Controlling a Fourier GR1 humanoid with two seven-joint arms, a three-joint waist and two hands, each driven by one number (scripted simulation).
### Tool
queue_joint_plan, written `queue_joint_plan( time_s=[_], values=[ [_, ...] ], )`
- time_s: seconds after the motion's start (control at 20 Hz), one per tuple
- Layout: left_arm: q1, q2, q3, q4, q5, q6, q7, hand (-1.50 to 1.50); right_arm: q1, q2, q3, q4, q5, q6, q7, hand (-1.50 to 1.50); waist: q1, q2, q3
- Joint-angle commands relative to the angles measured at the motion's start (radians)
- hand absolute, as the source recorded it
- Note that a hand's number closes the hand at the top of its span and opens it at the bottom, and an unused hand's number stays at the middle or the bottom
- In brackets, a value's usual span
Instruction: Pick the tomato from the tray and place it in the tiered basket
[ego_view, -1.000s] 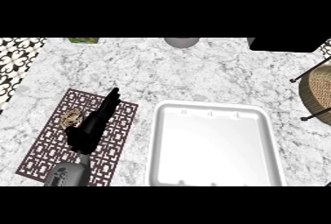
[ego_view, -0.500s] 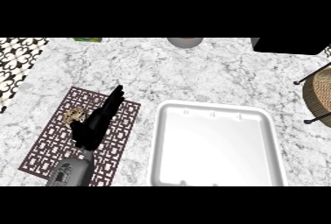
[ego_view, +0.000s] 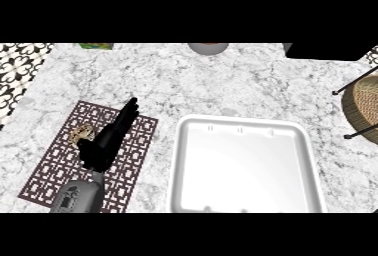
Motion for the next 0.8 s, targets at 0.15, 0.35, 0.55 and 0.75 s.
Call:
queue_joint_plan(
  time_s=[0.15,0.35,0.55,0.75],
  values=[
    [0.058,-0.001,-0.013,-0.082,-0.003,0.007,0.038,0.00,-0.096,0.101,0.009,0.106,0.023,-0.005,0.016,1.50,-0.004,-0.006,0.000],
    [-0.011,0.001,0.028,0.034,0.004,0.000,-0.025,0.00,-0.092,0.108,-0.013,0.163,0.002,0.065,0.024,1.50,-0.027,-0.005,0.000],
    [0.022,-0.017,-0.005,0.000,-0.025,0.027,0.006,0.00,-0.149,0.107,-0.054,0.279,-0.040,0.186,0.253,1.50,-0.023,-0.008,-0.001],
    [0.003,0.011,0.025,0.005,0.004,-0.006,0.005,0.00,-0.203,0.090,-0.120,0.337,-0.108,0.246,0.362,-1.50,-0.023,-0.006,-0.001]
  ],
)
